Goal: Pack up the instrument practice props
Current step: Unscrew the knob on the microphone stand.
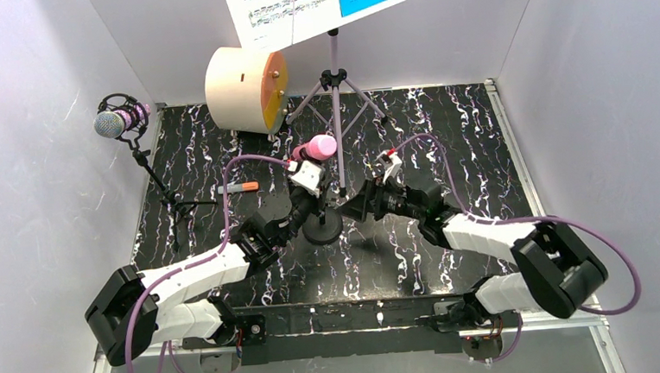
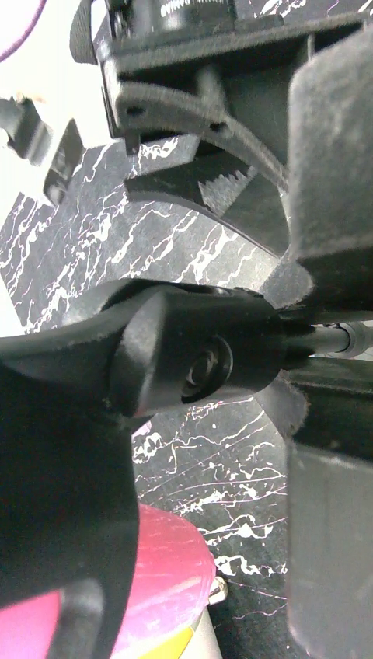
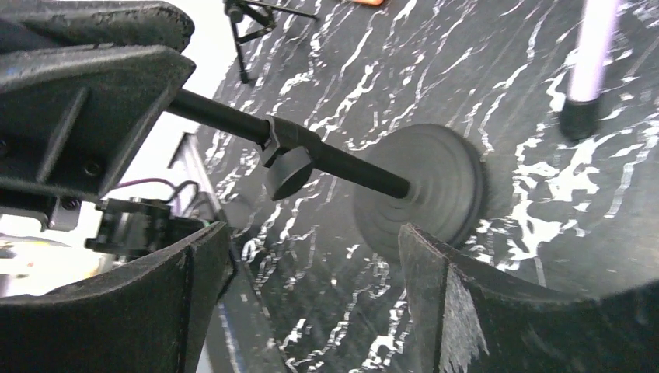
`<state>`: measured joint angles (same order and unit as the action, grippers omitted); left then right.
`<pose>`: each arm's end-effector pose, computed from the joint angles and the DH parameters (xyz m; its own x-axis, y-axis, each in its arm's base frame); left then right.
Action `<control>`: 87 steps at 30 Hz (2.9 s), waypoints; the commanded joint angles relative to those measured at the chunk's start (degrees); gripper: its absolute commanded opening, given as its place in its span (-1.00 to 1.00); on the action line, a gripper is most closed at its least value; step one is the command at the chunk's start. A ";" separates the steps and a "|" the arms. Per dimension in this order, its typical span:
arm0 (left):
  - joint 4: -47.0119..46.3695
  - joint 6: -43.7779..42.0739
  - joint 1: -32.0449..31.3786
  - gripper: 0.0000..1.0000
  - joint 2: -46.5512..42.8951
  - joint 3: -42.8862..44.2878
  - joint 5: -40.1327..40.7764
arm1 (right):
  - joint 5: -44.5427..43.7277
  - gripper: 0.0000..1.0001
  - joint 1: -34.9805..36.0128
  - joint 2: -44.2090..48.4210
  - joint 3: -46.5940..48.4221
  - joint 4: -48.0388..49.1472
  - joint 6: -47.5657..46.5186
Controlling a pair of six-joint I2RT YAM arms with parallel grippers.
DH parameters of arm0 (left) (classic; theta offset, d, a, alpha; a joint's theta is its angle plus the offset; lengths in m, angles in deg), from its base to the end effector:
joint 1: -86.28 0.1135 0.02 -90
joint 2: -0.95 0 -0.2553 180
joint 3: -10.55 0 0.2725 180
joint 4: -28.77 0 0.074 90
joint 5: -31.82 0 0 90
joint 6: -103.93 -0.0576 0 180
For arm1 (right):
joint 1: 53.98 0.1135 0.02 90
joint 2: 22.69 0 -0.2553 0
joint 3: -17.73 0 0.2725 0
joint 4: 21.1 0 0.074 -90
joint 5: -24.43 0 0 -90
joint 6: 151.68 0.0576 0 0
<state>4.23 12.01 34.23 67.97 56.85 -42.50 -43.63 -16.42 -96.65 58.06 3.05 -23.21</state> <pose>0.1995 -0.2304 0.2608 0.0608 -0.0255 -0.9978 0.5917 0.8060 0.0154 0.2263 0.2012 0.1870 -0.6357 0.2391 -0.7340 -0.5902 0.4623 0.6618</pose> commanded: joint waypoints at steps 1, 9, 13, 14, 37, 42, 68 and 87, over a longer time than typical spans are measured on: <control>5.13 0.87 -1.12 -1.00 0.71 -3.06 -0.78 | 8.42 0.72 -0.40 -4.94 3.91 11.11 12.83; 4.03 0.68 -1.15 -1.00 -0.34 -3.93 -1.20 | 10.31 0.55 -0.70 -11.42 5.43 18.29 19.55; 4.56 0.42 -1.12 -1.00 0.51 -3.41 -1.96 | 10.33 0.37 -0.98 -12.58 5.95 18.98 19.95; 4.82 0.23 -1.14 -1.00 0.56 -3.29 -2.01 | 10.32 0.32 -1.13 -12.79 5.84 19.34 20.08; 5.00 0.51 -1.04 -1.00 0.74 -3.12 -2.72 | 13.00 -0.27 -2.53 -19.73 5.35 27.59 23.88; 5.00 0.58 -1.04 -1.00 0.78 -3.09 -3.02 | 14.39 -0.31 -2.54 -21.47 5.33 30.87 23.84; 5.42 0.37 -1.06 -1.00 0.59 -2.81 -3.50 | 8.23 -0.97 6.00 -10.95 11.85 -1.91 -47.94; 5.90 0.42 -0.27 -1.00 0.34 -2.82 -4.87 | -35.04 -0.97 32.08 -9.60 0.47 13.12 -111.12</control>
<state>3.34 11.99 34.71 66.40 55.12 -41.78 -74.21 9.17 -103.38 61.89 8.12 -115.03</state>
